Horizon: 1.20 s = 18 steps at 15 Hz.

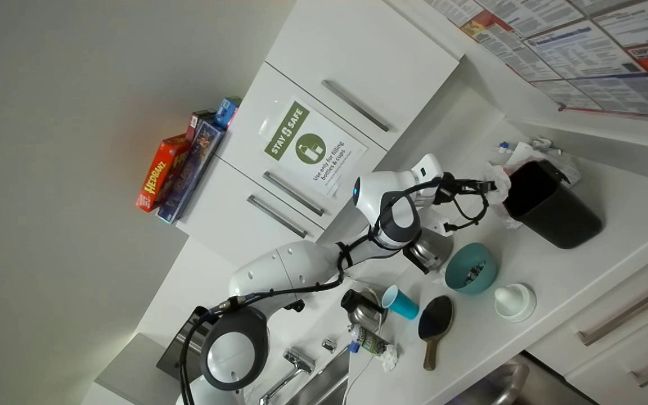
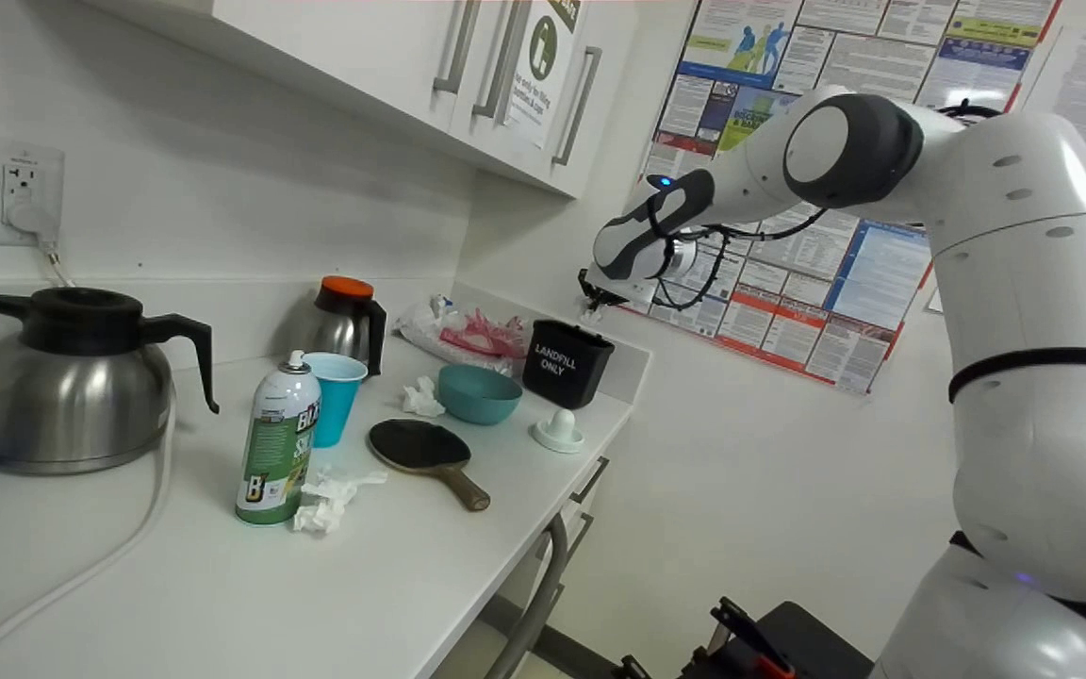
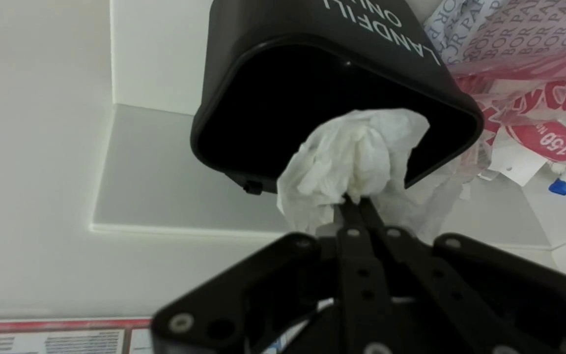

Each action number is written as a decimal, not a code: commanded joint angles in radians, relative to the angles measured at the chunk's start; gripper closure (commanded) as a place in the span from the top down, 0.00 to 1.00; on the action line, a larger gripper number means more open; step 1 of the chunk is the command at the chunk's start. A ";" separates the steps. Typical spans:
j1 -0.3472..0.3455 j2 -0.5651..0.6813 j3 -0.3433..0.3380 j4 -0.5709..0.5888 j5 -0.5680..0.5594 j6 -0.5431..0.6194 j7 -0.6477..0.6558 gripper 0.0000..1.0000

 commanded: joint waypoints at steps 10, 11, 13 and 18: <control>0.001 0.112 -0.027 0.167 0.094 -0.058 -0.069 0.87; 0.002 0.114 -0.027 0.170 0.095 -0.059 -0.069 0.93; 0.001 0.116 -0.027 0.175 0.095 -0.060 -0.070 1.00; 0.014 0.106 -0.036 0.139 0.091 -0.027 -0.053 1.00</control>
